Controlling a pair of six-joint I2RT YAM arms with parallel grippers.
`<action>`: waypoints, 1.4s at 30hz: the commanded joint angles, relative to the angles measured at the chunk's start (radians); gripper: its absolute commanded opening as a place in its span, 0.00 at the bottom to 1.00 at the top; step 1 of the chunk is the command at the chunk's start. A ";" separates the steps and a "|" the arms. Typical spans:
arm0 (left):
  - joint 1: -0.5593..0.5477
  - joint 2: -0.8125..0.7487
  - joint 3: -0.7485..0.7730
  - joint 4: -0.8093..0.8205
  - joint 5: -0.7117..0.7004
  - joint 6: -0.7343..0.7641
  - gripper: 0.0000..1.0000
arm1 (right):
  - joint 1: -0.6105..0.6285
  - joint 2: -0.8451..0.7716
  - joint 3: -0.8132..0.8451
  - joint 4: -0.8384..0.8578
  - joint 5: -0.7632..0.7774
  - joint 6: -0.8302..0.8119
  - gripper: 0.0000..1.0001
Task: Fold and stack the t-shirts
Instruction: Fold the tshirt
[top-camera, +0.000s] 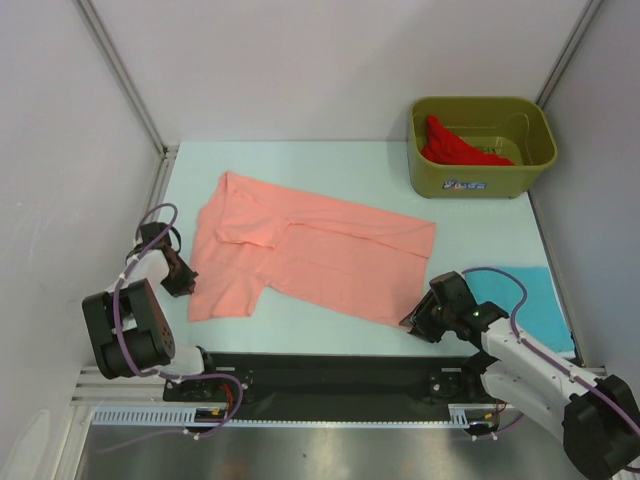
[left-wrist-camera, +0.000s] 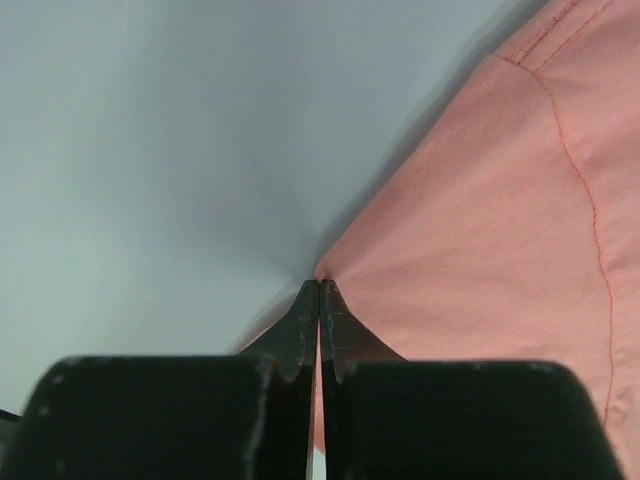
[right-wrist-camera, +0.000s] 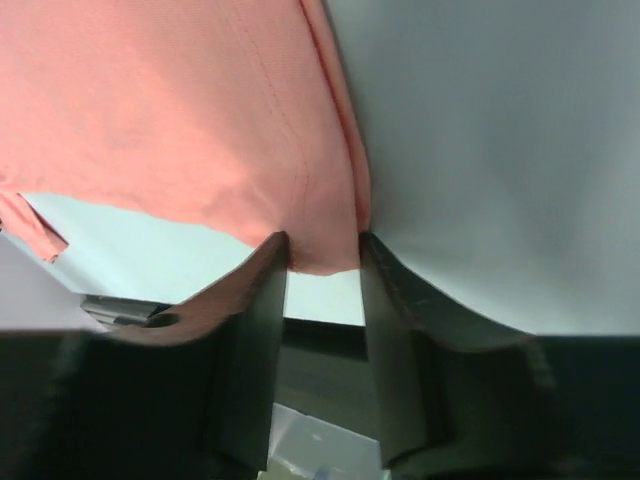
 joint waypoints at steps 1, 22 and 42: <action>0.004 -0.057 -0.005 -0.033 -0.028 -0.045 0.00 | -0.005 0.012 -0.043 -0.005 0.023 0.055 0.36; -0.159 -0.140 0.276 -0.178 -0.076 -0.151 0.00 | -0.299 0.172 0.267 -0.149 -0.110 -0.415 0.00; -0.240 0.325 0.833 -0.168 -0.005 -0.125 0.00 | -0.435 0.580 0.572 -0.113 -0.297 -0.603 0.05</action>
